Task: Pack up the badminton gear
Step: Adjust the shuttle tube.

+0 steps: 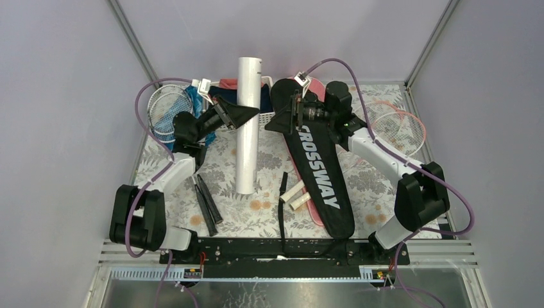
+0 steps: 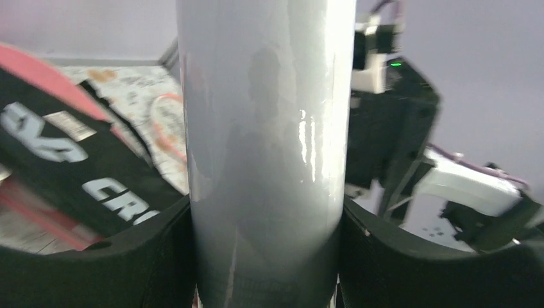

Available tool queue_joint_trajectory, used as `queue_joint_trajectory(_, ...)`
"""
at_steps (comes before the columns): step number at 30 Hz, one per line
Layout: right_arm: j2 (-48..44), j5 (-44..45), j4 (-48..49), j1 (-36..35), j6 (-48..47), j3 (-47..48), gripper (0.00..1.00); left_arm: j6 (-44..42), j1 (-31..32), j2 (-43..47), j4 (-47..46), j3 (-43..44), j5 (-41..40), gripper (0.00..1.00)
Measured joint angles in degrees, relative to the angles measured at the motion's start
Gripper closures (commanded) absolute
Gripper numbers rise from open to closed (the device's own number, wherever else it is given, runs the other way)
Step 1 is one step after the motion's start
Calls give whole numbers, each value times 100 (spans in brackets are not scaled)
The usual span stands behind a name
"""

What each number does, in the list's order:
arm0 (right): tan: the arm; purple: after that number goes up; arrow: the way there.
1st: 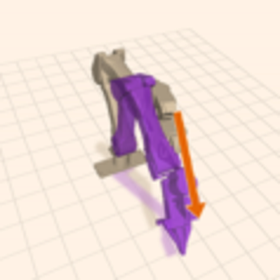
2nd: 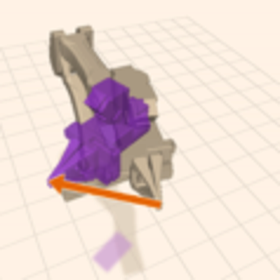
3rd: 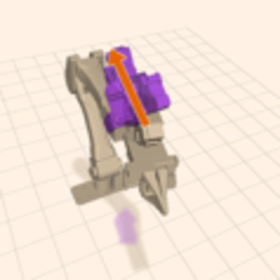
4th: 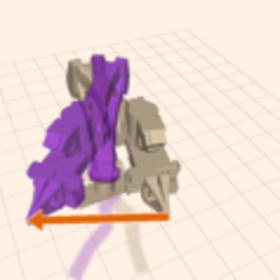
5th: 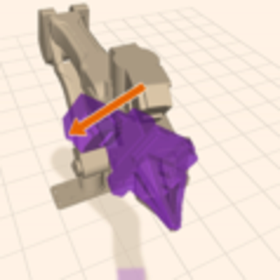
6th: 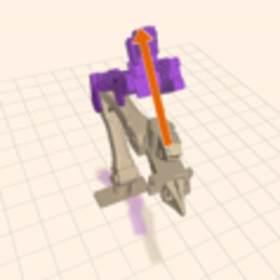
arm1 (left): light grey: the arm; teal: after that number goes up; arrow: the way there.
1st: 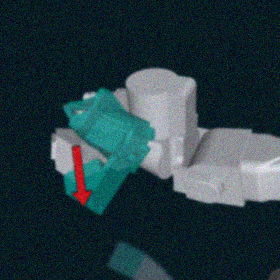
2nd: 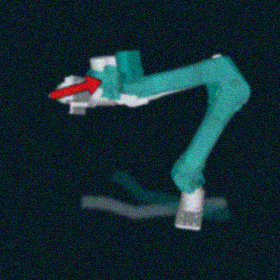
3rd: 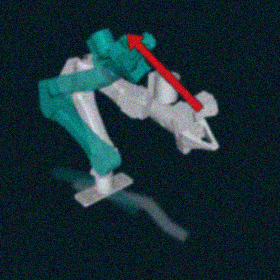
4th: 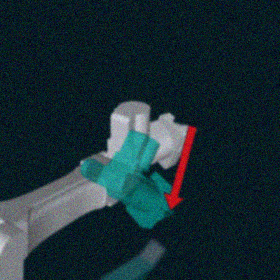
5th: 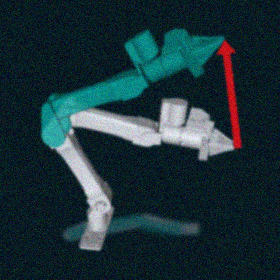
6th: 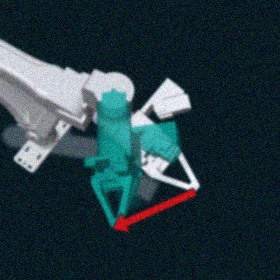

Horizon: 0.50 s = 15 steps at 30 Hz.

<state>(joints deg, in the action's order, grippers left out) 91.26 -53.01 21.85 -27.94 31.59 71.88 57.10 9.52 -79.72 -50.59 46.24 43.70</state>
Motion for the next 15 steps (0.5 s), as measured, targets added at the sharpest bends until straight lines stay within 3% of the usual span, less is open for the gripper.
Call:
queue_joint_trajectory(7,-61,129,-11,-295,-133,-278,0,780,457,-74,-1537,-85,15,36)
queue_joint_trajectory(15,-306,90,258,-343,-153,-595,0,1034,621,-337,-2103,-140,-17,35)
